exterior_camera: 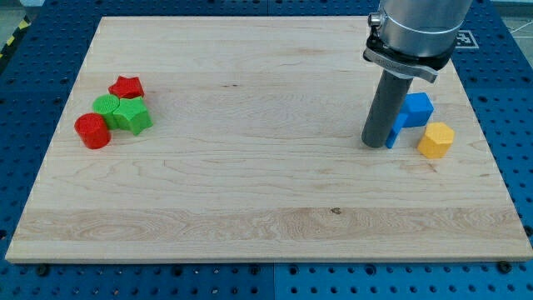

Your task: Push the yellow hexagon to the blue triangle

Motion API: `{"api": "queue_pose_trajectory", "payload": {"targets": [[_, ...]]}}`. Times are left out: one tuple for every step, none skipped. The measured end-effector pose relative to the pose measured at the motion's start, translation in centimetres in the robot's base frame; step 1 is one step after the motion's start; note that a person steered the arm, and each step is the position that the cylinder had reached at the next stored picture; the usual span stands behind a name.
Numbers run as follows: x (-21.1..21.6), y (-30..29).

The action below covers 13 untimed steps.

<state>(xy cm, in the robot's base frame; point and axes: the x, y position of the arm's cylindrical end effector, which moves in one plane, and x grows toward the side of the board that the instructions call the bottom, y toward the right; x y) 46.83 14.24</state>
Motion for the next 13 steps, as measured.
{"api": "queue_pose_trajectory", "payload": {"targets": [[-0.1,1.0],[0.0,0.9],[3.9,0.1],[9.1,0.9],[10.0,4.8],[7.1,6.2],[5.9,6.1],[5.9,5.8],[6.1,8.7],[6.1,10.2],[5.6,10.8],[2.9,10.8],[1.7,10.5]]}}
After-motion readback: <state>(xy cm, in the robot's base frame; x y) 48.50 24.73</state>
